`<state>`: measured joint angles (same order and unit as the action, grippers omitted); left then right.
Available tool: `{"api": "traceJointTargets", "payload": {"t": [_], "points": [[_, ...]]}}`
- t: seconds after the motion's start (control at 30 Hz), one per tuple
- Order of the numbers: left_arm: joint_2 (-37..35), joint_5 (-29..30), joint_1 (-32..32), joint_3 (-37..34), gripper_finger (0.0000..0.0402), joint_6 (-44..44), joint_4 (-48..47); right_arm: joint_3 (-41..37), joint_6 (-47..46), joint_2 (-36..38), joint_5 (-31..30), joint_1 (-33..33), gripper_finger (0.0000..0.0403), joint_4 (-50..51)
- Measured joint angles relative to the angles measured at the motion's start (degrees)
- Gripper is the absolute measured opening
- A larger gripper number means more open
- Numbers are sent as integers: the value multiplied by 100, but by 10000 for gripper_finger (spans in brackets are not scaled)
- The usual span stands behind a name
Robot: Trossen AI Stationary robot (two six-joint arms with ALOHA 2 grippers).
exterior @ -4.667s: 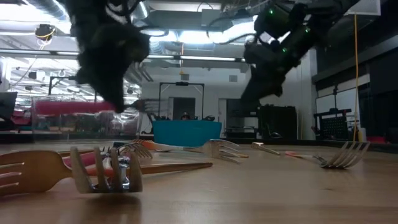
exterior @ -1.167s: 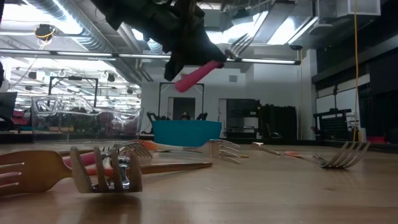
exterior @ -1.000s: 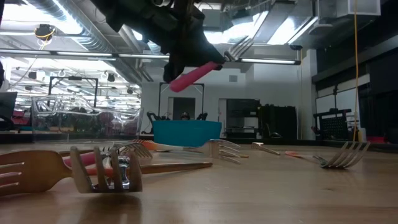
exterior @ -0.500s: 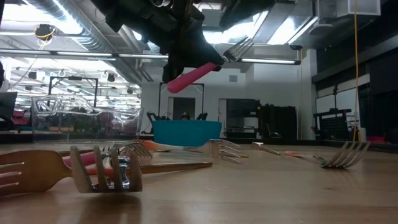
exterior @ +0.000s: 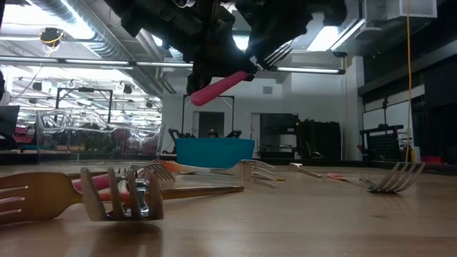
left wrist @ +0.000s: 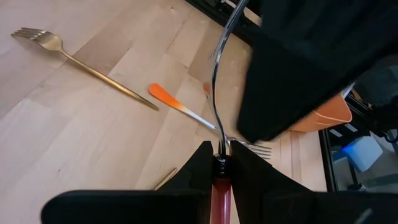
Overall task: Sort silverware by color (type)
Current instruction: Put the pink fork into the orange bin
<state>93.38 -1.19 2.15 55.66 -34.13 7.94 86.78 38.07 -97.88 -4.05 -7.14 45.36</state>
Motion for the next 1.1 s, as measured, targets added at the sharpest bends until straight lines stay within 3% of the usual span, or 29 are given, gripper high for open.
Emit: {"api": "traceJointTargets", "payload": {"t": [0.13, 1.1], "points": [[0, -2, 0, 0, 31, 0, -25, -1, 1, -78, -299, 2, 81, -20], [2, 13, 0, -9, 31, 22, -239, -4, -112, -499, -285, 0, 81, 131]]}}
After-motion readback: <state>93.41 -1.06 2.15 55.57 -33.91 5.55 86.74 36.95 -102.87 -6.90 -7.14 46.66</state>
